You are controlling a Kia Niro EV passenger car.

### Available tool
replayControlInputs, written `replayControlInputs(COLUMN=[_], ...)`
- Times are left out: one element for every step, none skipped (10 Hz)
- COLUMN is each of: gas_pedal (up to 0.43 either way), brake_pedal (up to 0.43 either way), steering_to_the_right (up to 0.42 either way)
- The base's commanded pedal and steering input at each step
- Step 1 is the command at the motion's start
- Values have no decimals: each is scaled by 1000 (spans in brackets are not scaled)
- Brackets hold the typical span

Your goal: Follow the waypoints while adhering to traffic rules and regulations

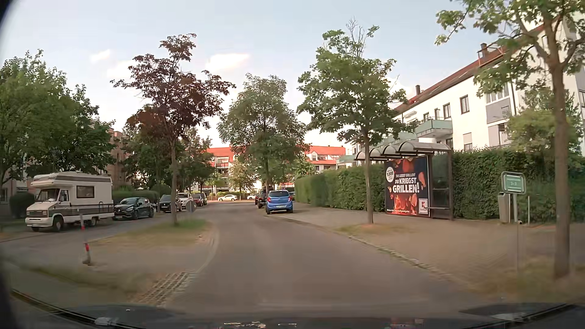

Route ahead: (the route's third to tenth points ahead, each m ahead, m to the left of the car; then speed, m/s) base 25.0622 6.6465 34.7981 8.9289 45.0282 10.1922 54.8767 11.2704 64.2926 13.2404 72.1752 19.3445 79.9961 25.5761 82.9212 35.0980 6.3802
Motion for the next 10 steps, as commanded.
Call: replayControlInputs(gas_pedal=[8, 8, 8, 20, 20, 20, 20, 28, 47, 59], brake_pedal=[12, 12, 12, 12, 12, 12, 12, 18, 12, 12], steering_to_the_right=[-30, -39, -48, -58, -64, -71, -78, -84, -88, -95])
